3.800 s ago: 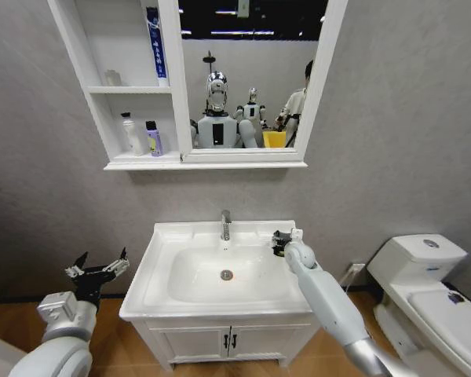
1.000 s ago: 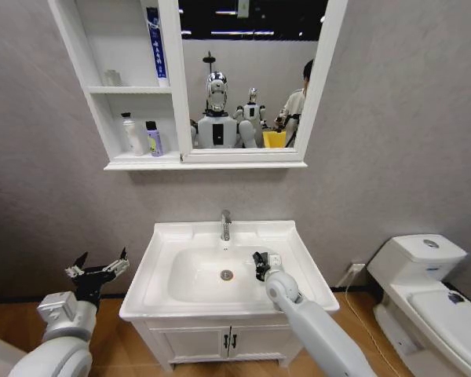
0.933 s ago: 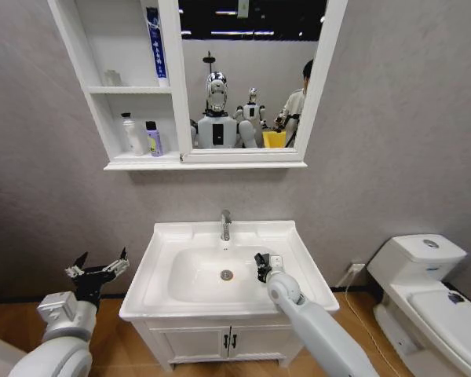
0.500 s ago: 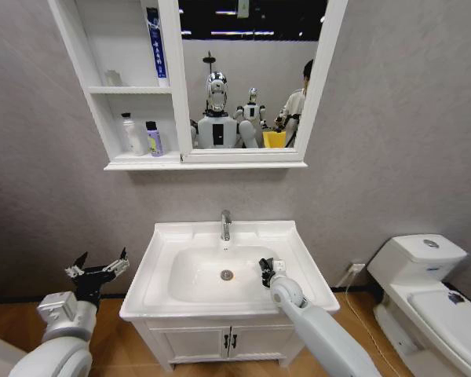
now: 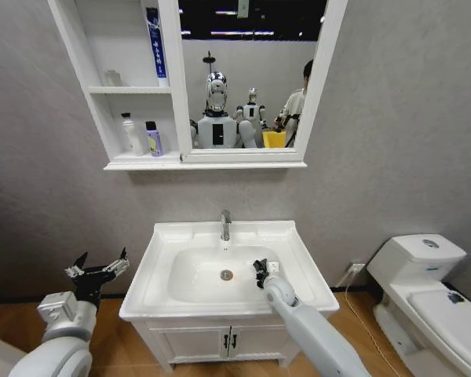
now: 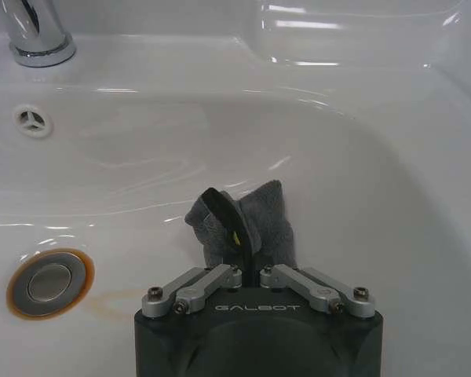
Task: Move facial cleanser and shampoo from washbasin to cabinet, then wipe washbasin with towel.
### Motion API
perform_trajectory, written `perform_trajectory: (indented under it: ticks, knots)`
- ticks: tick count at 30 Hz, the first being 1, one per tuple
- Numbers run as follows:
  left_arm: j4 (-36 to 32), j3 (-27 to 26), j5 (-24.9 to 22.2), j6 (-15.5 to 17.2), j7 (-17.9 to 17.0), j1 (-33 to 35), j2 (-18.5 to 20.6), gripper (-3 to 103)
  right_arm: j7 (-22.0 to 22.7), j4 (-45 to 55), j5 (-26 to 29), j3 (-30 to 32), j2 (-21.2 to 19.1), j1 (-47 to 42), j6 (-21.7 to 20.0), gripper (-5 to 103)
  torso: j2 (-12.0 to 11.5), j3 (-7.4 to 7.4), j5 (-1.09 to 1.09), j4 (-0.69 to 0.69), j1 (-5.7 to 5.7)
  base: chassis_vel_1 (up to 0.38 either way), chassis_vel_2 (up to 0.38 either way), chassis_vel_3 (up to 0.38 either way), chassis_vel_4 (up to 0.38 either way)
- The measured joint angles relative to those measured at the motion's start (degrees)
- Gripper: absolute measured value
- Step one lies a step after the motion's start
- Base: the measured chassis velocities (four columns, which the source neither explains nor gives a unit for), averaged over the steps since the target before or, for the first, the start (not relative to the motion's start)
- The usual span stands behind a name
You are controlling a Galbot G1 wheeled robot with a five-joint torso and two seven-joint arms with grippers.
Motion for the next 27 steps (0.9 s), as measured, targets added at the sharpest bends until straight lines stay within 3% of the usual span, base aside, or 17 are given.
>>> perform_trajectory:
  ticks: [15,27]
  knots:
    - [0.00,0.00,0.00,0.00,0.00,0.00,0.00,100,-2.85,-5.49,-3.69,-1.38,4.66,2.03,1.61,5,0.00,0.00,0.00,0.00,0.00,0.000,0.000,0.000,0.000]
    - [0.00,0.00,0.00,0.00,0.00,0.00,0.00,100,-2.67,-8.80,-1.88,-4.42,6.97,6.03,1.33,5,0.00,0.00,0.00,0.00,0.00,0.000,0.000,0.000,0.000]
